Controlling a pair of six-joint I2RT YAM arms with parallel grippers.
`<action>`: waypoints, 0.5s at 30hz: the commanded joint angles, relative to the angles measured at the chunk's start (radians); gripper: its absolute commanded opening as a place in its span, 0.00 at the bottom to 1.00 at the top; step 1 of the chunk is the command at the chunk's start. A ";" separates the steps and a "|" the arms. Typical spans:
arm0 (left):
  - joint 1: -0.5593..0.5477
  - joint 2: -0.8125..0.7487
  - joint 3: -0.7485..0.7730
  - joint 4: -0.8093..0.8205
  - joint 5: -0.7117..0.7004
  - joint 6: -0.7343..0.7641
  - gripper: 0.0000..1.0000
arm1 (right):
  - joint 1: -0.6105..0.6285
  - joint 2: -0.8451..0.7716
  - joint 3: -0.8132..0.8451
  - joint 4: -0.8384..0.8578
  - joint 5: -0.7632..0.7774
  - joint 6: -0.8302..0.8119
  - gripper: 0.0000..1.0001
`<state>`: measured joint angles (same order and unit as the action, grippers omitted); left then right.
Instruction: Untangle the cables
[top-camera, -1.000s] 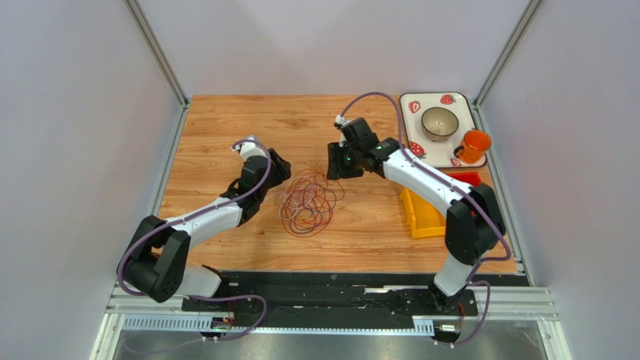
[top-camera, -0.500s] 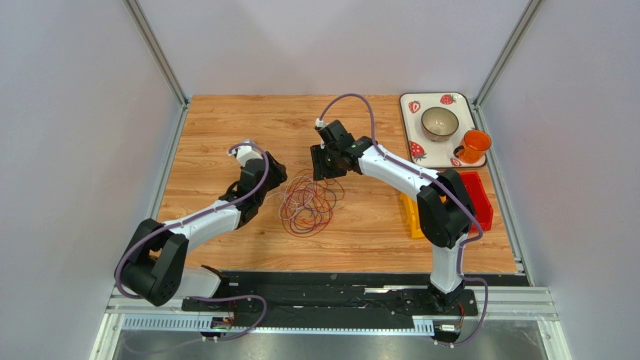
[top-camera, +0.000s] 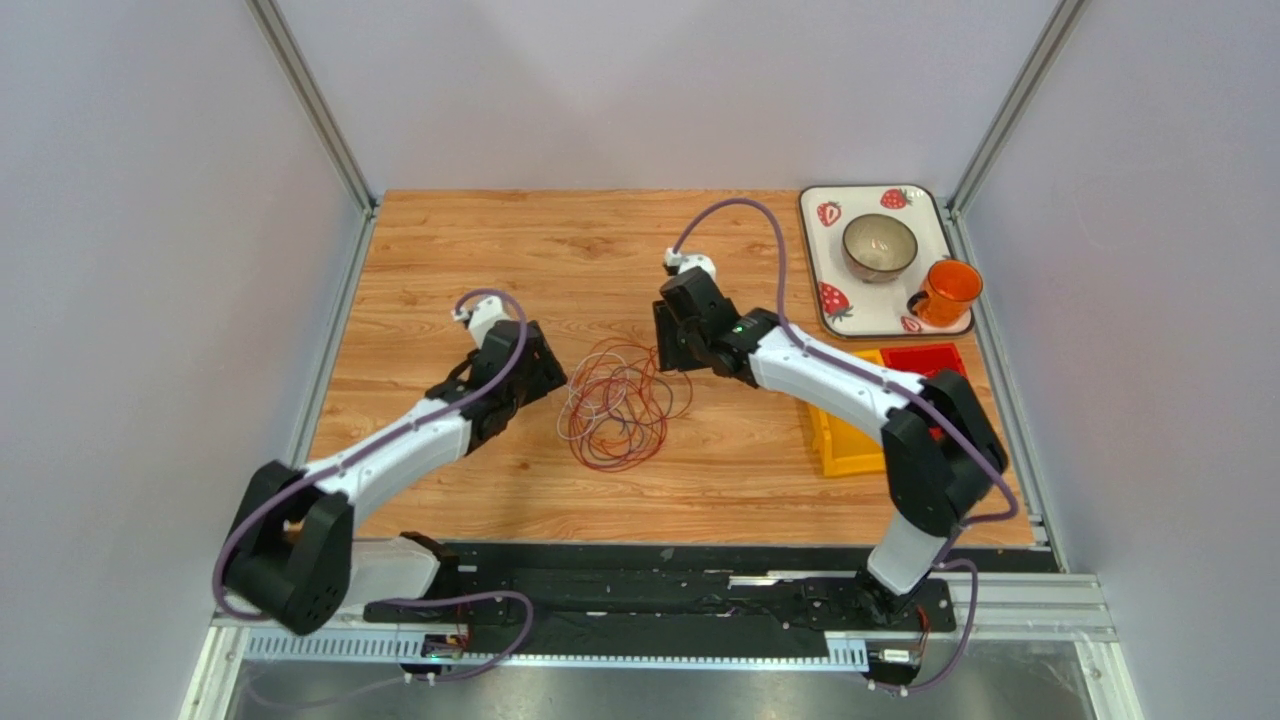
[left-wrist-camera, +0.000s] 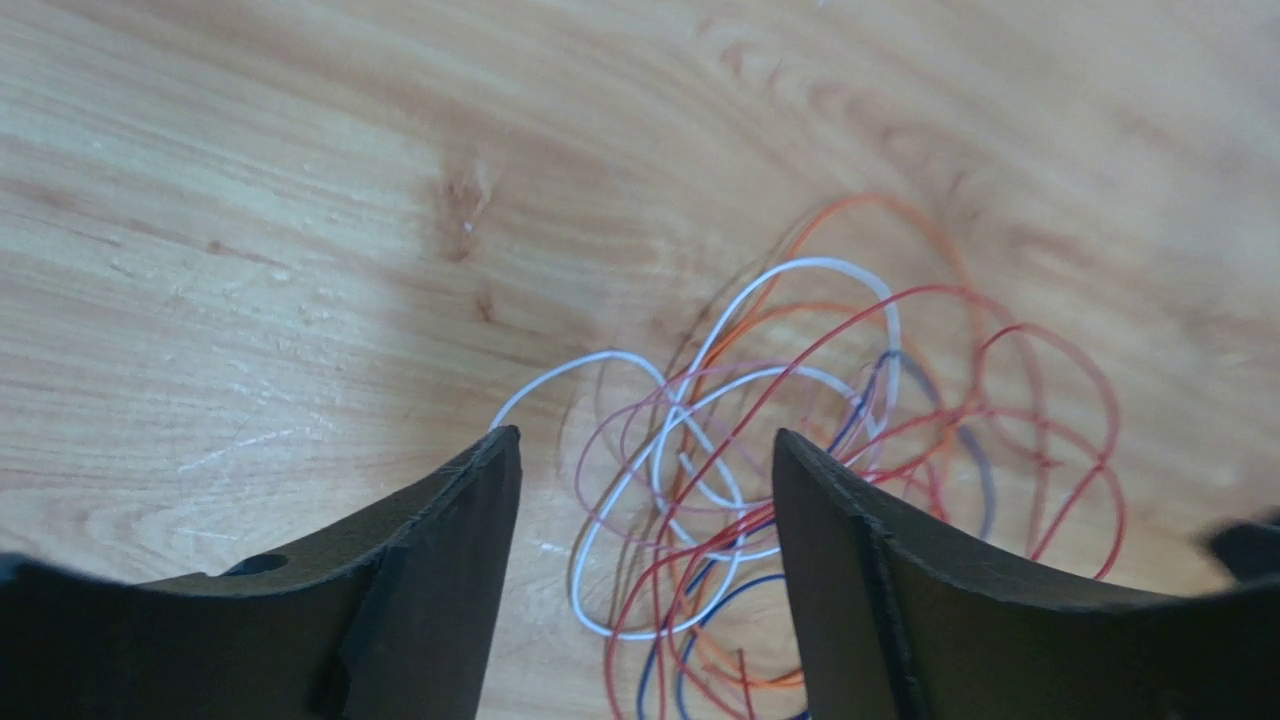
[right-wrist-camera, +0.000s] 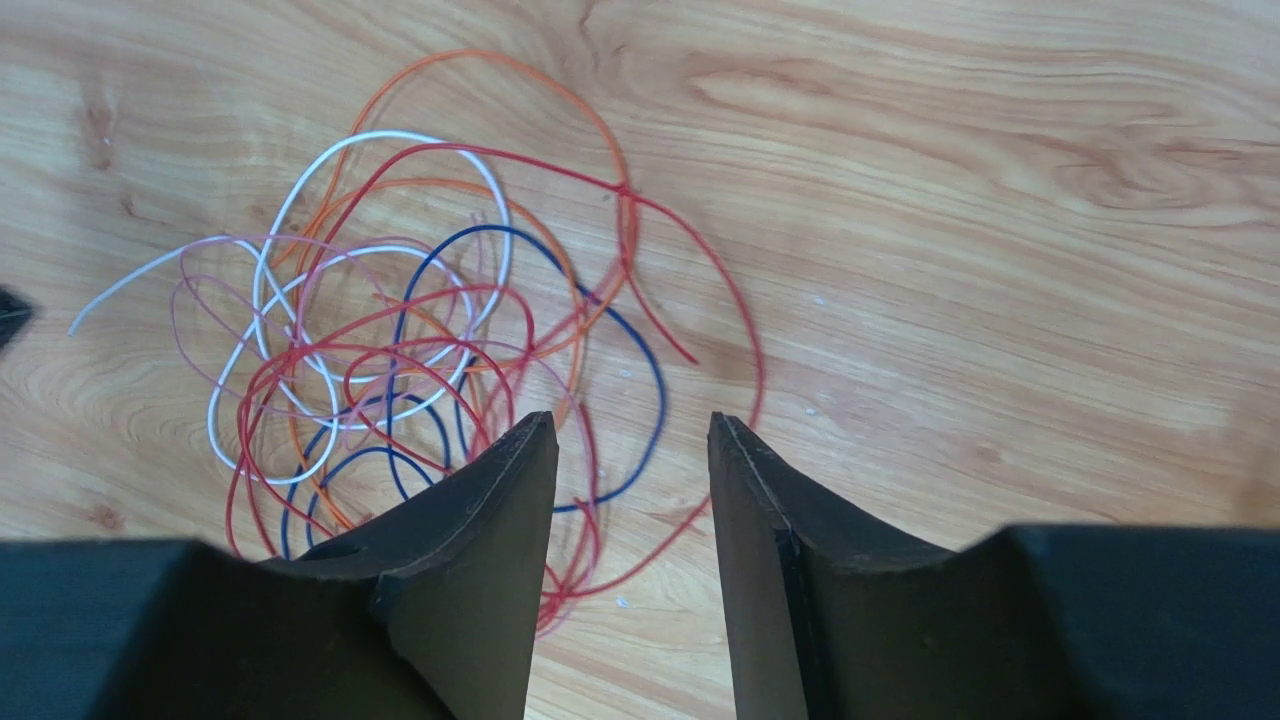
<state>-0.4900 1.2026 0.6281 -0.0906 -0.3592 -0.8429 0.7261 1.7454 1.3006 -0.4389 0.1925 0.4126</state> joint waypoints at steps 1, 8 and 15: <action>0.007 0.173 0.166 -0.132 0.084 0.077 0.67 | 0.001 -0.202 -0.127 0.143 0.119 -0.001 0.47; 0.024 0.250 0.225 -0.171 0.145 0.122 0.63 | -0.005 -0.300 -0.251 0.126 0.102 -0.015 0.48; 0.051 0.285 0.245 -0.190 0.186 0.133 0.63 | -0.013 -0.337 -0.348 0.195 0.105 -0.020 0.49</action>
<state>-0.4530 1.4525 0.8200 -0.2600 -0.2241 -0.7498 0.7204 1.4399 0.9897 -0.3252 0.2722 0.4026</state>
